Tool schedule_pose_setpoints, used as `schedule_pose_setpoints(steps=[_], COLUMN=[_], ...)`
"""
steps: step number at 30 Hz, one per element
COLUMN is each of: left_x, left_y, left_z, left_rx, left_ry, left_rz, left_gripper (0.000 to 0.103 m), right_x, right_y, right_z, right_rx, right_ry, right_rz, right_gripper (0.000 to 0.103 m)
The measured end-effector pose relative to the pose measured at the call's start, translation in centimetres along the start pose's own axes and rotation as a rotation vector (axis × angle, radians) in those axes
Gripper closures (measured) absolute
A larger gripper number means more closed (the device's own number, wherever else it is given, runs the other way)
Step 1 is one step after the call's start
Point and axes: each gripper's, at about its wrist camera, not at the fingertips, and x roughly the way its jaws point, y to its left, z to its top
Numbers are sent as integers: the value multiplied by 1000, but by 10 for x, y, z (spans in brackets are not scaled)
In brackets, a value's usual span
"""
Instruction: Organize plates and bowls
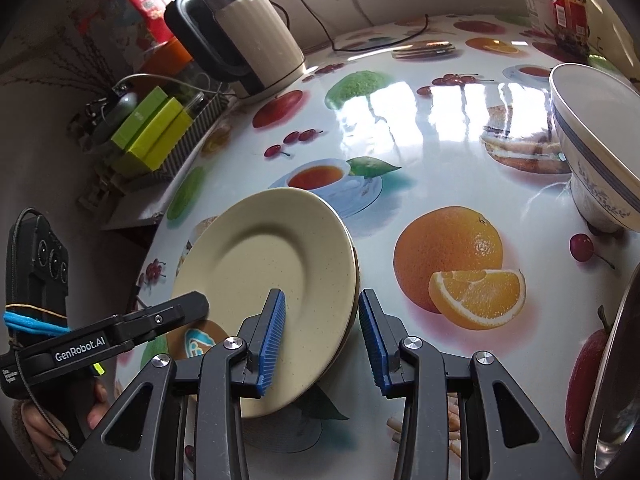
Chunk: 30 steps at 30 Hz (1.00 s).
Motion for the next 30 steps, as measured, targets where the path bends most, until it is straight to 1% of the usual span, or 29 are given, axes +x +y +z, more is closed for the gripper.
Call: schedule_pose_setpoints(steps=[7,11,14,19,22,23,25,30], left_x=[-5,-18,-30,-50,-55,-56,-53,-38], left_y=[-2,-6,-9,-33,-63,-72,-86,-125], left_z=[1,-2,-4,-7,-10,-11,-11,-14], left_rx=[30,62,70,117,208,227,245,298], left_ry=[-6,-50,-84,-141,-187,-190,-169,-144], left_rz=[19,75,98,75,125,114,55,16], left_gripper=[59,59,59,59,59,59,59,59], right_x=[-3,-9,-21,-54,-78,-86,-101,-135], right_y=[0,-6,-10,-15,-21,-23,-28,-47], right_z=[1,0,-2,-3,-5,-5,-5,-9], right_rx=[-11,11,21,23,24,21,20,30], right_ry=[-12,-20,-43,-115,-160,-176,-204,-261], right_rz=[-21,-25,-24,-38,-65,-83,-134,-205], right_gripper=[65,65,65,64,61,60,57,55])
